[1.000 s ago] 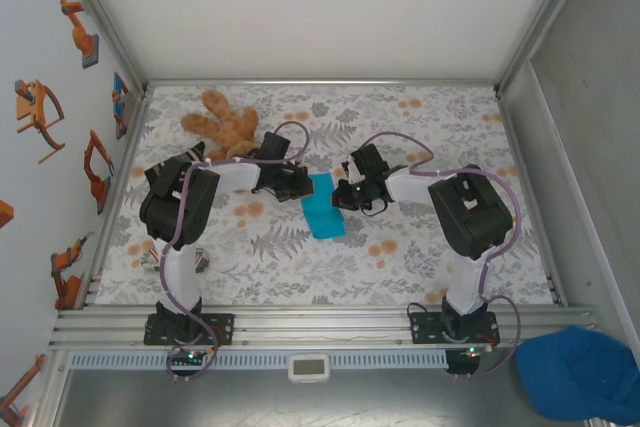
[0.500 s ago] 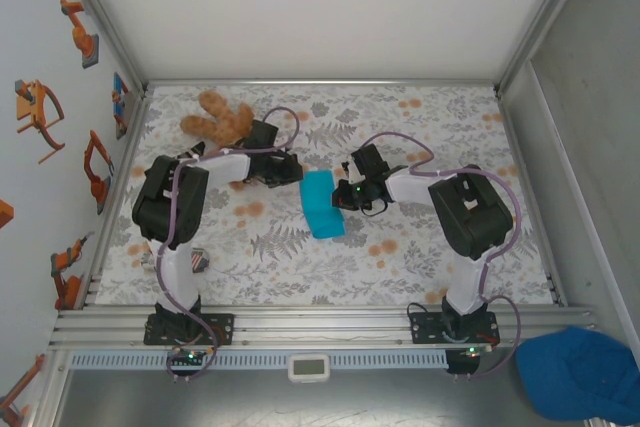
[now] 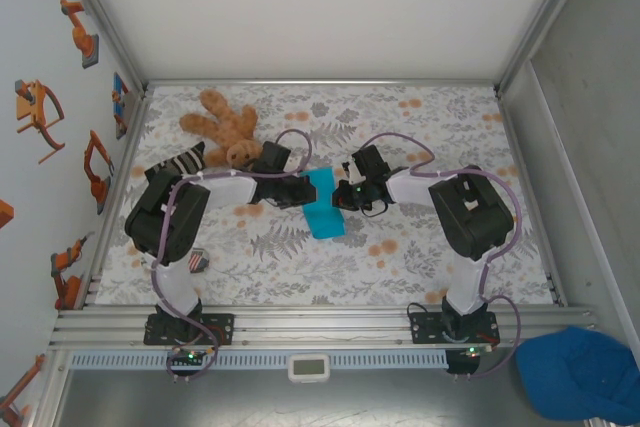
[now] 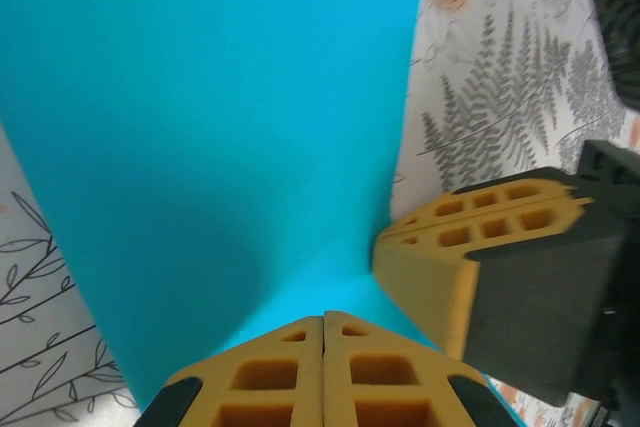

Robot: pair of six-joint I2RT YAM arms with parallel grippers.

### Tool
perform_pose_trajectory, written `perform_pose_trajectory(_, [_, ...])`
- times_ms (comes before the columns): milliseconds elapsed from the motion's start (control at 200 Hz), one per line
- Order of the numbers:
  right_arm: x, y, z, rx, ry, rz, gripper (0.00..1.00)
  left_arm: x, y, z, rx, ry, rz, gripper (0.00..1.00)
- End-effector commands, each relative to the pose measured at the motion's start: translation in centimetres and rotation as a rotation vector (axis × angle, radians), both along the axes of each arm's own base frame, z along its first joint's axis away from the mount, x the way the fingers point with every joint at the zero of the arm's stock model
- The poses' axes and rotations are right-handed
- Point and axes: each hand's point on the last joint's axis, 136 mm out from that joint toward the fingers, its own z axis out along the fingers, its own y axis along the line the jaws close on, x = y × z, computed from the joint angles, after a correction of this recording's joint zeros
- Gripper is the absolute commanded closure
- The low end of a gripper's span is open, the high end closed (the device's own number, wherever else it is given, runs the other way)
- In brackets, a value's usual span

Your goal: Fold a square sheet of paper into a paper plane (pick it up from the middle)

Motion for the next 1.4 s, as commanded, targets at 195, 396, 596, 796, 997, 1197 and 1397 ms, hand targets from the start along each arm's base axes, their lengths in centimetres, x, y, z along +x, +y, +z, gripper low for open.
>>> perform_pose_trajectory(195, [-7.5, -8.2, -8.0, -0.367, 0.309, -0.069, 1.00, -0.5, 0.7, -3.0, -0.023, 0.025, 0.017, 0.95])
perform_pose_trajectory(396, [-8.0, -8.8, -8.5, -0.381, 0.322, -0.073, 1.00, 2.0, 3.8, -4.5, 0.077, -0.016, 0.094, 0.95])
perform_pose_trajectory(596, [-8.1, -9.1, -8.6, -0.389, 0.322, -0.076, 1.00, 5.1, 5.3, -4.1, 0.103, -0.040, 0.139, 0.95])
perform_pose_trajectory(796, [-7.7, -9.1, -8.3, -0.388, 0.312, -0.085, 1.00, 6.5, 5.0, -2.3, 0.103, -0.075, 0.129, 0.95])
perform_pose_trajectory(997, [-7.4, -8.9, -8.1, -0.382, 0.303, -0.087, 1.00, 5.7, 2.0, 2.4, -0.106, -0.152, 0.067, 0.94])
perform_pose_trajectory(1197, [-7.3, -8.8, -8.1, -0.377, 0.303, -0.085, 1.00, 3.8, -1.0, 0.6, -0.125, -0.096, 0.006, 0.94])
perform_pose_trajectory(1397, [-7.3, -8.8, -8.2, -0.379, 0.301, -0.082, 1.00, 4.8, -1.2, -2.0, -0.063, -0.052, 0.040, 0.94])
